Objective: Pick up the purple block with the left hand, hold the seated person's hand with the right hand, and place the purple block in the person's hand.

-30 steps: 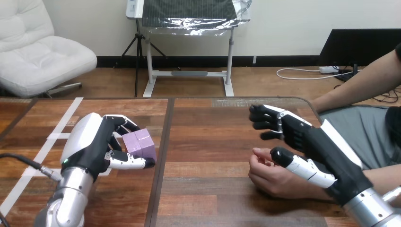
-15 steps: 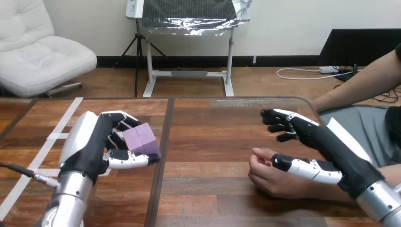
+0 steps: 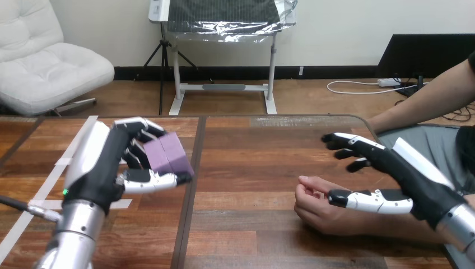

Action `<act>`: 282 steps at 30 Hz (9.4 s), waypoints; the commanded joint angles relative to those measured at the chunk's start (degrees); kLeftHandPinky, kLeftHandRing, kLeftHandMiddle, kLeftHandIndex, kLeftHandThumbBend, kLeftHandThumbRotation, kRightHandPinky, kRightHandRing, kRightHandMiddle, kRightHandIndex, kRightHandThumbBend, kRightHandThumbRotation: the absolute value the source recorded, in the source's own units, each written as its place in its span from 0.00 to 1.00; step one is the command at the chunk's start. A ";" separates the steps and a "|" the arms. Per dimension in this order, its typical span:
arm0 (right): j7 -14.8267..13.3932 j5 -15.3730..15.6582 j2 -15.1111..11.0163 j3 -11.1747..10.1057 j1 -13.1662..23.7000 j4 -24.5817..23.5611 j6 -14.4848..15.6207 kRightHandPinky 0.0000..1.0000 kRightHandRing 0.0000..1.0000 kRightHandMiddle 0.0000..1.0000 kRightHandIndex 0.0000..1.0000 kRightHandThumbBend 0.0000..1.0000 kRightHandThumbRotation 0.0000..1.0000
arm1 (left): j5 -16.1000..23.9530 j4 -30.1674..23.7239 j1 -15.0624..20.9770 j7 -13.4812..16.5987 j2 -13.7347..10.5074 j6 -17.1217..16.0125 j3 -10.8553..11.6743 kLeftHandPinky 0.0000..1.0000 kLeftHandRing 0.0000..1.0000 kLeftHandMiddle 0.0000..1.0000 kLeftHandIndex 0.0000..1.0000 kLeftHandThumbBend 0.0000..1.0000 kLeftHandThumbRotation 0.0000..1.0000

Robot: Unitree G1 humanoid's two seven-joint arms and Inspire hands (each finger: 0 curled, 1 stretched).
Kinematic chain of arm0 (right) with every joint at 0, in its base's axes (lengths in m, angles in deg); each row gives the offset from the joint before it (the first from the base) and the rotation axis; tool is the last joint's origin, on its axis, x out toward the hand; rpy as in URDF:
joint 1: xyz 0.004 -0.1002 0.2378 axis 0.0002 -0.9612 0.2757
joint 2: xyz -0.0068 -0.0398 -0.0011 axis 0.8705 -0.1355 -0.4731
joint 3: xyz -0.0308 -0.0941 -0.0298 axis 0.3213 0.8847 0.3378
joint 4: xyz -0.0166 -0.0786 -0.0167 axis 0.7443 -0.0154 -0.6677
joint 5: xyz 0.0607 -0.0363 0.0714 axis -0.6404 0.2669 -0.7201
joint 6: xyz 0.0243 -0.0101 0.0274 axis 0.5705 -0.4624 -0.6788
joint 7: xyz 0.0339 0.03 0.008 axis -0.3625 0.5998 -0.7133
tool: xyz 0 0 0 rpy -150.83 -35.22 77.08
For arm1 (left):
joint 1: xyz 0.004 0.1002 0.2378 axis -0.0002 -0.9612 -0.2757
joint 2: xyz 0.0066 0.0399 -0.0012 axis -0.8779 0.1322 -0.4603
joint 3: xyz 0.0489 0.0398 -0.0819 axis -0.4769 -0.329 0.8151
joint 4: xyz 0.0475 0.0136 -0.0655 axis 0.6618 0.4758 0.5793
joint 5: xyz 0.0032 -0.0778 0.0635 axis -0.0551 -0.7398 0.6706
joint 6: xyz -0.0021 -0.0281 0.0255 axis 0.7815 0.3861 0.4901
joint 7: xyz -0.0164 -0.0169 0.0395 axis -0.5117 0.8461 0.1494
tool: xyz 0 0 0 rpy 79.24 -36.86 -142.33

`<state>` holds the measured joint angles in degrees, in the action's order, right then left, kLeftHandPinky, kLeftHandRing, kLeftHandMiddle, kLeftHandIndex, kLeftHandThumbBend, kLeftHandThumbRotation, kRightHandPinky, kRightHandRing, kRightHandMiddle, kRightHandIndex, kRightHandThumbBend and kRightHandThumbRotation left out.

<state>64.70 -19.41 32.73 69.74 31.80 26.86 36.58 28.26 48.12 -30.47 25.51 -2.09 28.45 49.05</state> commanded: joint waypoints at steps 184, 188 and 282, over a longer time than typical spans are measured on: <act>-6.35 28.39 -12.17 25.12 20.15 33.49 1.24 0.36 0.46 0.55 0.59 0.87 0.05 | -4.23 -10.79 0.64 -4.18 2.53 -4.17 7.48 0.28 0.35 0.39 0.43 0.59 0.00; -5.98 28.23 -12.02 25.33 20.19 33.39 1.85 0.35 0.44 0.53 0.57 0.88 0.05 | -4.36 -10.78 0.67 -4.24 2.54 -4.16 7.51 0.28 0.35 0.40 0.43 0.59 0.00; -1.97 12.82 -12.32 17.37 21.63 18.62 1.84 0.32 0.37 0.44 0.50 0.89 0.02 | -4.76 21.36 18.47 -6.58 2.57 -11.35 3.39 0.28 0.34 0.40 0.45 0.62 0.00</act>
<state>62.26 -5.18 18.39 88.14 53.88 46.74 37.40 23.37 67.15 -18.26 18.90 0.32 19.46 53.34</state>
